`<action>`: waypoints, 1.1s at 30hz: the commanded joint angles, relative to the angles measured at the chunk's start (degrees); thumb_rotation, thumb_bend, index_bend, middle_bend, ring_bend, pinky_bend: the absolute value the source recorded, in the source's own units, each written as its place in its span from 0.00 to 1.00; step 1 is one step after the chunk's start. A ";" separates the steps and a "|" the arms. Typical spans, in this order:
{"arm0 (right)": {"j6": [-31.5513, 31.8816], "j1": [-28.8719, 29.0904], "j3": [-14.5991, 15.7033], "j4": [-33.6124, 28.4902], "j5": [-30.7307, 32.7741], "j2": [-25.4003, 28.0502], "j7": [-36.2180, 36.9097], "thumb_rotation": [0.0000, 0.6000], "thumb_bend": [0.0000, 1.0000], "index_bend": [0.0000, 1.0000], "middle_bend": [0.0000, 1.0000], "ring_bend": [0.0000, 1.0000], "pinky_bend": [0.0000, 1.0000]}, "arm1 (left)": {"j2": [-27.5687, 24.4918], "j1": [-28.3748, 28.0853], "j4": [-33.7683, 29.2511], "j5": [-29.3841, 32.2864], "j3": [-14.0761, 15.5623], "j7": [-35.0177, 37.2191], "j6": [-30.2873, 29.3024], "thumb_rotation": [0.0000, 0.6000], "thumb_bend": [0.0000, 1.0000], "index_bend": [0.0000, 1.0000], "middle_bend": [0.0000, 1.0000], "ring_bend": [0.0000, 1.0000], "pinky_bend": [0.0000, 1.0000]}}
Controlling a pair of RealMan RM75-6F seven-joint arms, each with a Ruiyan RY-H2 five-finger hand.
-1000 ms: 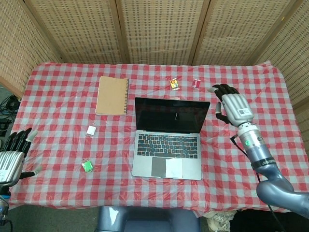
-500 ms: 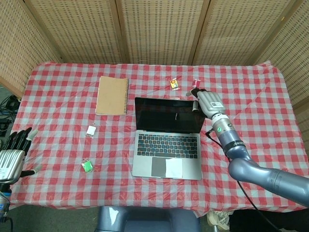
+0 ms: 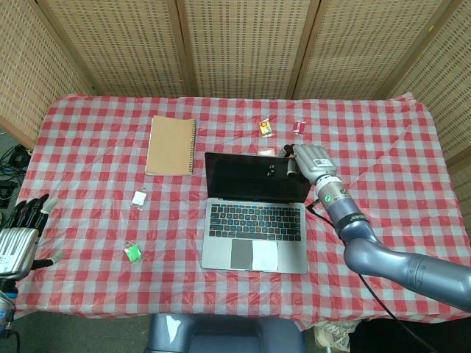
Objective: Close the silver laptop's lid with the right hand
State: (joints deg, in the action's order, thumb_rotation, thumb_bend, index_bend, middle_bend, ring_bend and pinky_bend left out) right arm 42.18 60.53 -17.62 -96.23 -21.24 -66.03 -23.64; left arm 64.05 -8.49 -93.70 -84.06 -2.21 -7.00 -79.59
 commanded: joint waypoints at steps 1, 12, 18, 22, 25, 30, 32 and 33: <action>-2.05 -0.32 0.06 -1.49 -1.16 1.62 1.77 1.00 1.00 0.38 0.41 0.32 0.37 | -0.04 -0.04 -0.07 0.03 0.00 -0.02 0.02 1.00 0.00 0.00 0.00 0.00 0.00; -9.25 -3.56 0.89 -8.67 -10.93 8.67 8.40 1.00 1.00 0.39 0.41 0.32 0.36 | 0.07 -0.14 -0.28 -0.10 0.30 -0.52 0.05 1.00 0.00 0.00 0.00 0.00 0.00; -10.83 -5.82 2.03 -12.24 -19.31 10.75 10.26 1.00 1.00 0.39 0.41 0.32 0.31 | 0.35 -0.24 -0.51 -0.37 0.55 -1.28 0.12 1.00 0.00 0.00 0.00 0.00 0.00; -12.88 -7.66 2.48 -15.17 -24.73 12.12 13.11 1.00 1.00 0.39 0.41 0.32 0.31 | 0.54 -0.21 -0.64 -0.50 0.66 -1.79 -0.07 1.00 0.00 0.00 0.00 0.00 0.00; -13.98 -8.52 3.32 -16.84 -28.42 13.12 14.11 1.00 1.00 0.39 0.41 0.32 0.31 | 0.64 -0.24 -0.65 -0.59 0.73 -1.98 -0.07 1.00 0.00 0.00 0.00 0.00 0.00; -14.28 -8.96 5.78 -17.72 -32.96 12.73 14.03 1.00 1.00 0.39 0.41 0.32 0.31 | 0.75 -0.28 -0.46 -0.54 0.77 -2.07 -0.07 1.00 0.00 0.00 0.00 0.00 0.00; -14.03 -9.04 6.80 -17.94 -34.33 12.29 13.61 1.00 1.00 0.39 0.41 0.32 0.31 | 0.77 -0.30 -0.44 -0.49 0.75 -2.04 -0.06 1.00 0.00 0.00 0.00 0.00 0.00; -13.67 -9.15 7.46 -17.86 -35.15 11.84 13.35 1.00 1.00 0.39 0.41 0.32 0.31 | 0.77 -0.32 -0.44 -0.49 0.74 -2.08 -0.06 1.00 0.00 0.00 0.00 0.00 0.00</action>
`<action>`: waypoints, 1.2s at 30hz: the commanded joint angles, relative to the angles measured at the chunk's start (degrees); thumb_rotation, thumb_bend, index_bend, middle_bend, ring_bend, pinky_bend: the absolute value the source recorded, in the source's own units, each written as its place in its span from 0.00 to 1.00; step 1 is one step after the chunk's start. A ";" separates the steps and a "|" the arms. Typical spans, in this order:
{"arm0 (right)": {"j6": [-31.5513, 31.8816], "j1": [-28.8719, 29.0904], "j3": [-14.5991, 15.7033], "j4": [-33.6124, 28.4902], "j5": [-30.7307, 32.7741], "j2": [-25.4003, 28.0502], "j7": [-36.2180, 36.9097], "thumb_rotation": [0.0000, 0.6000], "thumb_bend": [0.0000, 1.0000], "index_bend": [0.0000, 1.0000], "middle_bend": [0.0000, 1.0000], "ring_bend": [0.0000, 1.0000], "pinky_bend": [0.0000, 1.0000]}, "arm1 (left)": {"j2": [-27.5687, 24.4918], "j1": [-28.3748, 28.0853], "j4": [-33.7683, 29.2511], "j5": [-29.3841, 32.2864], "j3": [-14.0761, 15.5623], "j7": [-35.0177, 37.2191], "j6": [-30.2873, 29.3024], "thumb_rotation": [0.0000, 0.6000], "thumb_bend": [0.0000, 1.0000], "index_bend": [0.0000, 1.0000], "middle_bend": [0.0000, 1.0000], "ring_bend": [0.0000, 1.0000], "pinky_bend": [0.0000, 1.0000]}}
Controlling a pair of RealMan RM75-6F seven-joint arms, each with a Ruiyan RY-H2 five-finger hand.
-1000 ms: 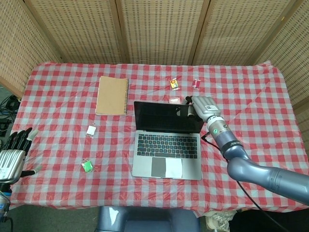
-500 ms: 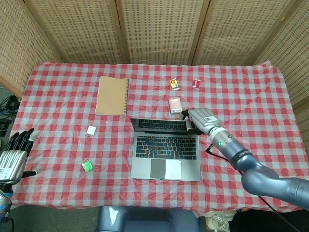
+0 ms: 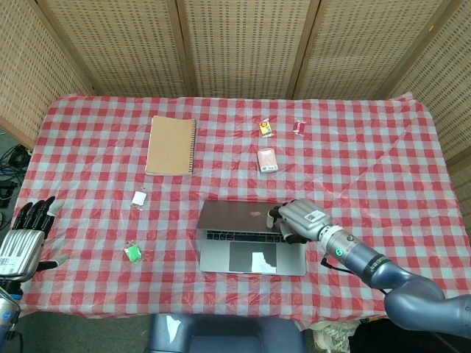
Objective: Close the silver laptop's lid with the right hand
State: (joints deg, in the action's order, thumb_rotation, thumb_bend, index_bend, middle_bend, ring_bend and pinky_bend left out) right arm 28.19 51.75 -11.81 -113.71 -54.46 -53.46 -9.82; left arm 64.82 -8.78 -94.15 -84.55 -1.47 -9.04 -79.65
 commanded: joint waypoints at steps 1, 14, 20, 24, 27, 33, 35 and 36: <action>0.69 -0.46 2.06 -0.25 -2.45 -1.09 -0.59 1.00 1.00 0.39 0.41 0.32 0.31 | 0.01 -0.03 0.01 0.00 -0.01 -0.06 -0.01 1.00 0.00 0.00 0.00 0.00 0.00; 5.91 -3.67 7.91 7.25 -12.93 -10.22 -1.93 1.00 1.00 0.39 0.41 0.32 0.31 | -0.04 -0.19 -0.06 0.26 0.11 0.14 0.42 1.00 0.00 0.00 0.00 0.00 0.00; 6.23 -4.02 9.78 10.25 -15.91 -12.58 -1.99 1.00 1.00 0.39 0.41 0.32 0.31 | 0.16 -0.33 0.19 0.69 0.05 -0.09 0.75 1.00 0.00 0.00 0.00 0.00 0.00; 6.23 -4.32 11.02 12.49 -17.36 -14.07 -1.74 1.00 1.00 0.39 0.41 0.32 0.31 | 0.37 -0.47 0.36 1.05 0.01 -0.30 1.10 1.00 0.00 0.00 0.00 0.00 0.00; 6.66 -4.83 11.76 14.04 -17.63 -15.52 -1.55 1.00 1.00 0.39 0.41 0.32 0.31 | 0.47 -0.56 0.41 1.52 -0.08 -0.43 1.41 1.00 0.00 0.00 0.00 0.00 0.00; 8.19 -5.55 11.96 14.72 -18.47 -16.17 -0.77 1.00 1.00 0.39 0.41 0.32 0.31 | 0.43 -0.69 0.25 1.98 -0.07 -0.27 1.90 1.00 0.00 0.00 0.00 0.00 0.00; 10.03 -6.07 11.61 14.04 -19.52 -15.67 -0.75 1.00 1.00 0.39 0.41 0.32 0.31 | 0.32 -0.67 0.14 1.96 -0.10 -0.06 1.79 1.00 0.00 0.00 0.00 0.00 0.00; 11.56 -6.51 11.27 13.35 -20.36 -15.15 -0.66 1.00 1.00 0.38 0.41 0.32 0.31 | 0.23 -0.66 0.08 1.92 -0.13 0.07 1.70 1.00 0.00 0.00 0.00 0.00 0.00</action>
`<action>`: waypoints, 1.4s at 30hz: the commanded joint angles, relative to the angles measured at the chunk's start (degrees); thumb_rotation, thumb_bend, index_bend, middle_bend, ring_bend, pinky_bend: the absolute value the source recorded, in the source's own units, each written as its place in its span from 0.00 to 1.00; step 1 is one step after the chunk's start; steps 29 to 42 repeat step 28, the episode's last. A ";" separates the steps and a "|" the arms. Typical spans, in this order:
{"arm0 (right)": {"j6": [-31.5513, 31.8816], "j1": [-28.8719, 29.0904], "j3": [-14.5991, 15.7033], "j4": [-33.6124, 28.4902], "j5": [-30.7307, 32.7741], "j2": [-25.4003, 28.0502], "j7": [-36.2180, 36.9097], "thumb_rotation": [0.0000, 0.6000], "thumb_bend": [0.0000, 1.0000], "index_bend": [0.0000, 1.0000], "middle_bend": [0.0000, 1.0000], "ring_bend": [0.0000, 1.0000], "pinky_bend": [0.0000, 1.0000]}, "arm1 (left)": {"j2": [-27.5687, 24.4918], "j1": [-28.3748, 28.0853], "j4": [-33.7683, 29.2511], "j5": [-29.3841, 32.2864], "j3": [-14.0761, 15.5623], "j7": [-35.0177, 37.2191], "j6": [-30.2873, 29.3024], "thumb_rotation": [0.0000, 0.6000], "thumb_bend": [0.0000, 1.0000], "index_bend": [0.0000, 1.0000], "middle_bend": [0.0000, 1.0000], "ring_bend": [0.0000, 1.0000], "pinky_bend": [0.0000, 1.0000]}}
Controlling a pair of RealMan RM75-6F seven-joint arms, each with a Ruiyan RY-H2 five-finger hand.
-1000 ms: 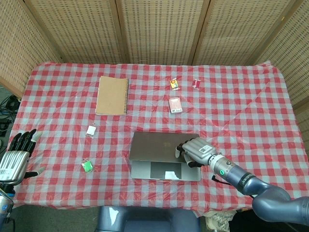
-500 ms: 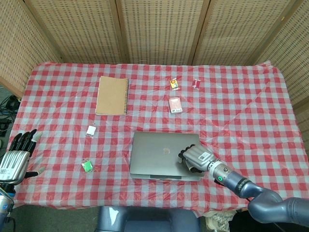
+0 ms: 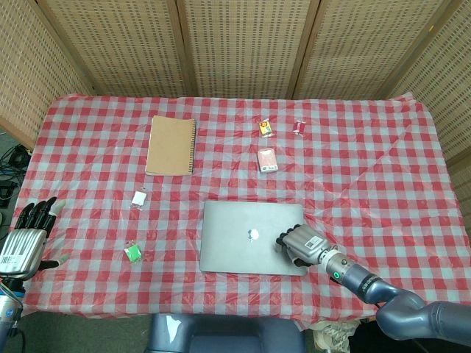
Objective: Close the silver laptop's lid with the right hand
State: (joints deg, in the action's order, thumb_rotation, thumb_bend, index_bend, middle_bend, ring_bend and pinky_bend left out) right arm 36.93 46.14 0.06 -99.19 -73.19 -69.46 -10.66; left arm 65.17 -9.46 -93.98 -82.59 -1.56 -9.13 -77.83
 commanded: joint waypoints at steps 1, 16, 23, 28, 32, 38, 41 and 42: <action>5.20 -1.66 -1.15 -2.33 -2.80 1.80 0.53 1.00 1.00 0.37 0.40 0.32 0.30 | -0.25 0.07 -0.16 -0.09 -0.04 0.42 -0.23 1.00 0.00 0.00 0.00 0.00 0.00; 36.71 -18.08 -4.90 1.91 -6.08 7.06 3.60 1.00 0.00 0.01 0.00 0.00 0.00 | -1.17 0.50 0.47 -4.65 0.79 4.74 -2.86 1.00 0.00 0.00 0.00 0.00 0.00; 48.04 -27.12 -1.64 6.35 -8.94 2.35 3.23 1.00 0.00 0.00 0.00 0.00 0.00 | -2.24 1.40 -0.09 -8.33 2.11 6.34 -5.36 1.00 0.00 0.00 0.00 0.00 0.00; 52.10 -30.43 -0.19 12.23 -12.23 -0.61 5.41 1.00 0.00 0.00 0.00 0.00 0.00 | -2.24 2.03 0.07 -9.27 2.35 6.16 -6.78 1.00 0.00 0.00 0.00 0.00 0.00; 52.10 -30.43 -0.19 12.23 -12.23 -0.61 5.41 1.00 0.00 0.00 0.00 0.00 0.00 | -2.24 2.03 0.07 -9.27 2.35 6.16 -6.78 1.00 0.00 0.00 0.00 0.00 0.00; 52.10 -30.43 -0.19 12.23 -12.23 -0.61 5.41 1.00 0.00 0.00 0.00 0.00 0.00 | -2.24 2.03 0.07 -9.27 2.35 6.16 -6.78 1.00 0.00 0.00 0.00 0.00 0.00; 52.10 -30.43 -0.19 12.23 -12.23 -0.61 5.41 1.00 0.00 0.00 0.00 0.00 0.00 | -2.24 2.03 0.07 -9.27 2.35 6.16 -6.78 1.00 0.00 0.00 0.00 0.00 0.00; 52.10 -30.43 -0.19 12.23 -12.23 -0.61 5.41 1.00 0.00 0.00 0.00 0.00 0.00 | -2.24 2.03 0.07 -9.27 2.35 6.16 -6.78 1.00 0.00 0.00 0.00 0.00 0.00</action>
